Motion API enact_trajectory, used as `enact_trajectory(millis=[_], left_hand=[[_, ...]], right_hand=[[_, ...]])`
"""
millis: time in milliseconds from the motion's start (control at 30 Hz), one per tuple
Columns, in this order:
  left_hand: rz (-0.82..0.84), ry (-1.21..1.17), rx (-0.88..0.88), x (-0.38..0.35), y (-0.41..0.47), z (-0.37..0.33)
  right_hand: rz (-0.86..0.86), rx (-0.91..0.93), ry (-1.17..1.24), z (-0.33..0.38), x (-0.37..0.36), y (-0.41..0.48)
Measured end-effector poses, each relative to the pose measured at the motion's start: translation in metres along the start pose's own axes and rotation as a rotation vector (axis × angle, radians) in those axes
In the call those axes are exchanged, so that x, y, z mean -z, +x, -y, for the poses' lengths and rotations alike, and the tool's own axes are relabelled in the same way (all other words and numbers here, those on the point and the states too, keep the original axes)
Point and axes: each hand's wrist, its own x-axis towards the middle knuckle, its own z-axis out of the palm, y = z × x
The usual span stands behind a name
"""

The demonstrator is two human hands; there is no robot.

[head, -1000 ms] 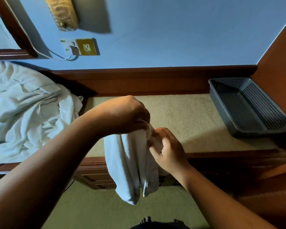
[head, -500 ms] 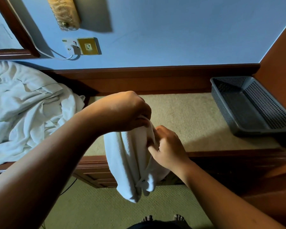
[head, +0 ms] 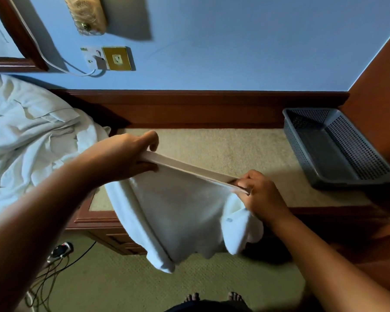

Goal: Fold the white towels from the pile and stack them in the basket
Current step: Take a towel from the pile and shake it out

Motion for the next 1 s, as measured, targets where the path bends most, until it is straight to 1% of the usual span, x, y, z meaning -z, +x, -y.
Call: enact_trajectory(millis=[100, 133, 167, 267, 300, 433, 500, 600, 667, 733, 767, 833, 867, 933, 967, 1000], left_hand=[[-0.036, 0.053, -0.028, -0.026, -0.007, 0.023], [-0.031, 0.060, -0.008, -0.037, -0.008, 0.030], [-0.017, 0.053, 0.047, -0.049, -0.011, 0.038], [0.060, 0.057, 0.302, -0.079, -0.029, 0.060], [0.071, 0.063, 0.363, -0.088, -0.039, 0.069], [0.076, 0.039, 0.591, -0.110, -0.076, 0.092], [0.083, 0.003, 0.693, -0.116, -0.092, 0.099], [0.035, -0.042, 0.770, -0.124, -0.113, 0.101], [0.034, -0.037, 0.883, -0.129, -0.126, 0.099], [0.079, -0.074, 1.040, -0.140, -0.138, 0.089], [0.083, -0.170, 1.112, -0.148, -0.142, 0.080], [-0.005, -0.542, 1.309, -0.166, -0.147, 0.058], [-0.100, -0.801, 1.441, -0.175, -0.147, 0.046], [-0.378, -1.380, 1.683, -0.191, -0.144, 0.022], [-0.532, -1.591, 1.742, -0.196, -0.142, 0.011], [-0.648, -1.732, 1.768, -0.199, -0.139, 0.001]], right_hand=[[-0.025, -0.008, -0.154, -0.004, 0.001, 0.006], [-0.041, -0.016, -0.185, -0.005, 0.003, 0.009], [-0.056, -0.019, -0.210, -0.005, 0.005, 0.014], [-0.103, 0.026, -0.288, -0.008, 0.013, 0.025], [-0.114, 0.027, -0.315, -0.011, 0.015, 0.027], [-0.180, -0.097, -0.368, -0.037, 0.028, 0.026], [-0.172, -0.174, -0.377, -0.057, 0.029, 0.019], [-0.122, -0.317, -0.406, -0.080, 0.022, 0.007], [-0.058, -0.499, -0.395, -0.093, 0.011, -0.004], [-0.002, -0.769, -0.285, -0.106, -0.005, -0.017], [-0.003, -0.917, -0.171, -0.111, -0.015, -0.025], [-0.069, -1.123, 0.130, -0.111, -0.035, -0.044], [-0.118, -1.193, 0.250, -0.106, -0.043, -0.052], [-0.259, -1.304, 0.405, -0.100, -0.053, -0.068], [-0.335, -1.351, 0.490, -0.100, -0.056, -0.076], [-0.384, -1.395, 0.591, -0.101, -0.057, -0.083]])
